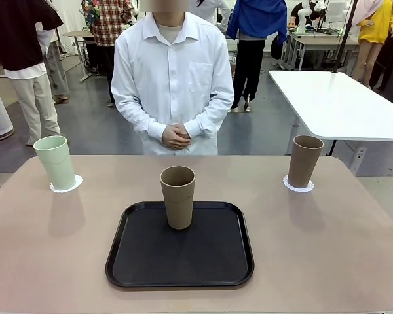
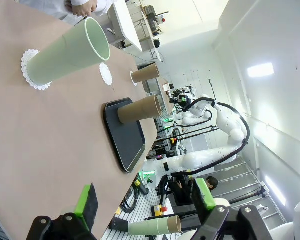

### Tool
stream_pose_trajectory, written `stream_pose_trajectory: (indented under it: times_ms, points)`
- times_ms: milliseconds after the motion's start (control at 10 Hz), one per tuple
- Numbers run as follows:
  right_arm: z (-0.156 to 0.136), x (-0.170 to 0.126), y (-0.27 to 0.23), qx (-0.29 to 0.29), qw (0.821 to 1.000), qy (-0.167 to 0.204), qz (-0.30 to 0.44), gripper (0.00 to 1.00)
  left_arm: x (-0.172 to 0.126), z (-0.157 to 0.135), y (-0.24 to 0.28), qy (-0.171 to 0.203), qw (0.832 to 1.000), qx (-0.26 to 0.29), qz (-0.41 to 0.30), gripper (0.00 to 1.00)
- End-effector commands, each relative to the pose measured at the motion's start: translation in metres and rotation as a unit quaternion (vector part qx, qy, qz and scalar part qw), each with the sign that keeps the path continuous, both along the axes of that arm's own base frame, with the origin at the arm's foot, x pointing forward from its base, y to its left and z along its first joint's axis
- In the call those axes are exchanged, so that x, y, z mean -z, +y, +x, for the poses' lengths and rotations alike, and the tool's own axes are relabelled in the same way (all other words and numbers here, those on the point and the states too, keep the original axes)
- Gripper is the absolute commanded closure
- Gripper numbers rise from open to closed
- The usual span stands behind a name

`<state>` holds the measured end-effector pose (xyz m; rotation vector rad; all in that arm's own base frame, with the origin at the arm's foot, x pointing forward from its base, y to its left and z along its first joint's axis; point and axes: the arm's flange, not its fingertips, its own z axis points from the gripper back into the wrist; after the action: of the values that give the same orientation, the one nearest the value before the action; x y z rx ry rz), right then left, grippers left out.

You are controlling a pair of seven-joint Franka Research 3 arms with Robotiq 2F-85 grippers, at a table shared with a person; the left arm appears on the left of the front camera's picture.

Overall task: Place coasters on the table and set cups on them.
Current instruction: Take one Reusable plastic cup from the Flat Tray and place it on a coaster set by the human.

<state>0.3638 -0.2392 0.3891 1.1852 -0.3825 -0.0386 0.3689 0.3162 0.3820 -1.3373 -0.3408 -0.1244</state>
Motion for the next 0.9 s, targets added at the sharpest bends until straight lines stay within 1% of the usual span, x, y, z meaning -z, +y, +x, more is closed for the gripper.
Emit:
stream_pose_trajectory:
  times_ms: [0,800]
  points:
    - [0.0016,-0.0001,0.001,0.004,1.0,-0.004,0.002,0.0,-0.0033,-0.0017,0.0,0.0,1.0,-0.002,0.001,0.0]
    - [0.0,0.0,0.0,0.0,1.0,0.0,0.0,0.0,-0.0033,-0.0017,0.0,0.0,1.0,-0.002,0.001,0.0]
